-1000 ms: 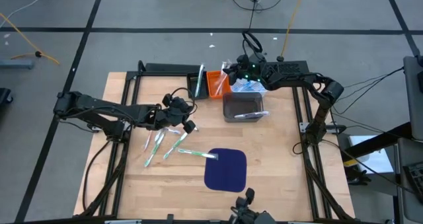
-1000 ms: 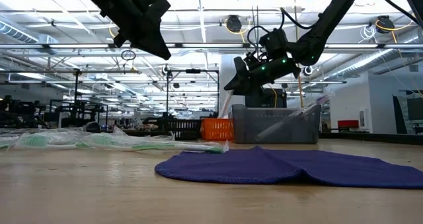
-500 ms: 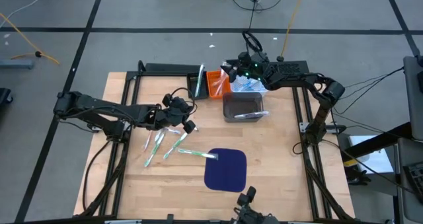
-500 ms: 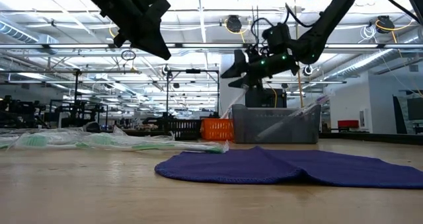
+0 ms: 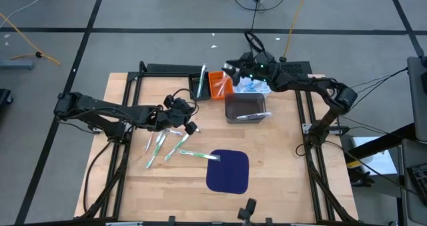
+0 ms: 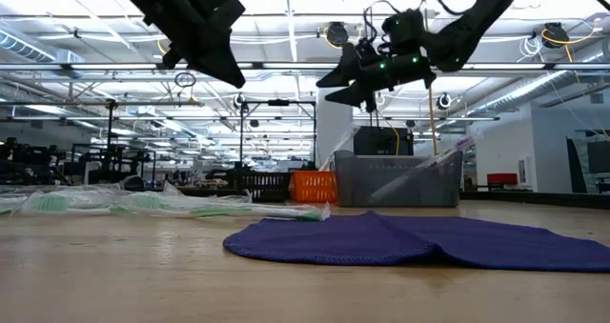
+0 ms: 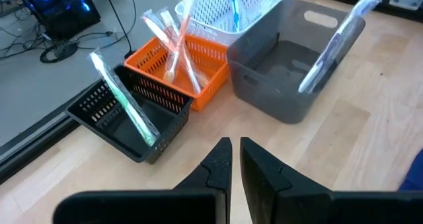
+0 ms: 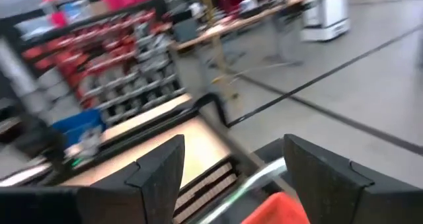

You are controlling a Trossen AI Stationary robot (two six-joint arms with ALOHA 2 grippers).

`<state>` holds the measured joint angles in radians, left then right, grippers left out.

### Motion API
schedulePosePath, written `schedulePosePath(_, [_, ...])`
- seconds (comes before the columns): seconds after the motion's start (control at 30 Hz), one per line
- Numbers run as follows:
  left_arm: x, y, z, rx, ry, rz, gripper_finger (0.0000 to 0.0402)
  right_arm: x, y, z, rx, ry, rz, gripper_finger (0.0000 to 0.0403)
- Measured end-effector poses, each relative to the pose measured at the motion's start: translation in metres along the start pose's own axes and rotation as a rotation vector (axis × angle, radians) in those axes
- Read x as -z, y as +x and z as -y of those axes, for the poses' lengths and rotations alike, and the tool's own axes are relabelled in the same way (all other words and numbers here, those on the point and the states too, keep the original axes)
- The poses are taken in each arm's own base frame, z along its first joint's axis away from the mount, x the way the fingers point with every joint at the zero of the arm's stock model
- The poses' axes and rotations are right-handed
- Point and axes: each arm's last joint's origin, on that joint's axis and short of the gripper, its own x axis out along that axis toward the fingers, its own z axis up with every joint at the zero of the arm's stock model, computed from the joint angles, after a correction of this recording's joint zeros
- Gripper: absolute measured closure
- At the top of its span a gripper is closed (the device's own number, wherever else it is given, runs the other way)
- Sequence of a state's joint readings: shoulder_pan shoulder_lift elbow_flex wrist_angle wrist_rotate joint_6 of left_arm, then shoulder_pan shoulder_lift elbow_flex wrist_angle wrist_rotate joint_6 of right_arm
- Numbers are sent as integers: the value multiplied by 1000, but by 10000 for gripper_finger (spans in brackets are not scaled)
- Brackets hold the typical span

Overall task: Pick & Place Toothbrushes
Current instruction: Put the violet toothbrush into the gray basket

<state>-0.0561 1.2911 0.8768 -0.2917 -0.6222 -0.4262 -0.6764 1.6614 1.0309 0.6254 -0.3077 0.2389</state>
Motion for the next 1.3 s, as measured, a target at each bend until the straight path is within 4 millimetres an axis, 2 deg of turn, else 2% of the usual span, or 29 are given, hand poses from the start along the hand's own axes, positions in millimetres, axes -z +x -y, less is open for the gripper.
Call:
schedulePosePath(0.23, [6,-1,0,35,11,-64,371,11,-5,-36,-140,-58,-196,156])
schedulePosePath(0.4, [12,-1,0,70,13,-142,371,30,-9,-71,-238,-103,-373,156])
schedulePosePath(0.67, [29,2,-3,97,285,-306,371,62,-18,-133,-434,-210,-577,156])
schedulePosePath(0.83, [42,24,-7,66,379,-430,370,73,-24,-162,-523,-245,-600,156])
schedulePosePath(1.1, [62,62,-18,7,504,-599,361,78,-28,-180,-574,-260,-603,156])
schedulePosePath(1.3, [71,79,-29,6,547,-689,287,78,-29,-182,-581,-263,-604,156])
